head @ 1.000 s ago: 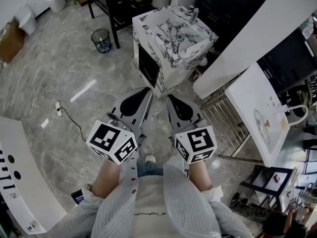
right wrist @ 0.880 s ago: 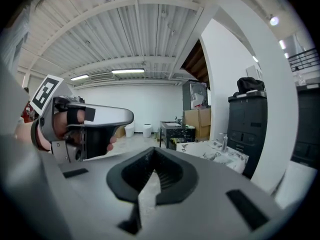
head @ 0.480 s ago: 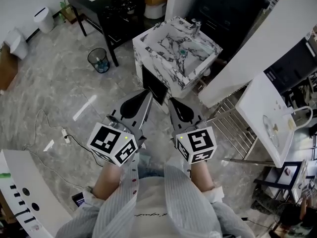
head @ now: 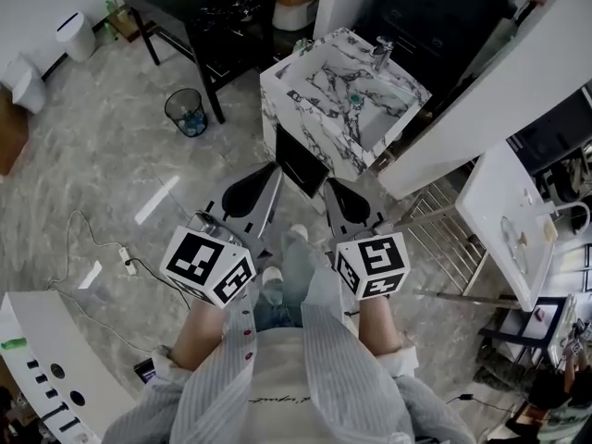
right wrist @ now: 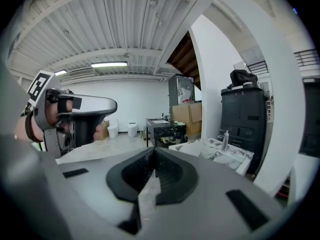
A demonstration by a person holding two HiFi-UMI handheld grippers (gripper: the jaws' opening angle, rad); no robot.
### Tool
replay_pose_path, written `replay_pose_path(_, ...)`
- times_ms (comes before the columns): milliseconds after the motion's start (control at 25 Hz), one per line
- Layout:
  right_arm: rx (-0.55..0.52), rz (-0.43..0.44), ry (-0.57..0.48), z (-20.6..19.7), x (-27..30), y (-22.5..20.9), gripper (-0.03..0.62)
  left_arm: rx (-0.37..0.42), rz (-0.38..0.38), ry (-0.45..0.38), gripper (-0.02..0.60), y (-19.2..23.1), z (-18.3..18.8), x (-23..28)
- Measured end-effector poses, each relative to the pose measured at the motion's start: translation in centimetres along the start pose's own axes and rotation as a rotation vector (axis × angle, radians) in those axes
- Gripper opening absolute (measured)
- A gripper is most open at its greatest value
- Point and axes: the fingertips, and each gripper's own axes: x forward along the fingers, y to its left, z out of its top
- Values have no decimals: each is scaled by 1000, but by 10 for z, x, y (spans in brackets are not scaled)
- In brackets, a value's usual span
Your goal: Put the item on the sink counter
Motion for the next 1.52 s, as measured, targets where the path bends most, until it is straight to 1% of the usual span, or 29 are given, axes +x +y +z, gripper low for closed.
replay_pose_path(120,-5,-2,19,-3,19,-4,9,-8,-2,6,17,17,-3,11)
replay_pose_path(400,-5,1,43,5,78,-34,9,-13,0,21,17,61,-2,58)
replay_pose_path(640,12,-18,56,16,141,-78,9,-14,-19,36,17,105,4,121)
replay_pose_path(800,24,-44,68,28,174,-117,9,-18,-45,52,17,127,12,174)
replay_pose_path(1000,38,-110,79,45,204,-177,9,-14,-107,67,17,142,26,248)
replay_pose_path(1240,67,-187,92,48,228,-237,9,-6,-198,79,17,145,27,318)
replay_pose_path(1520,64,-236,114,53,252,-287,9,-14,-290,102,17,143,22,379)
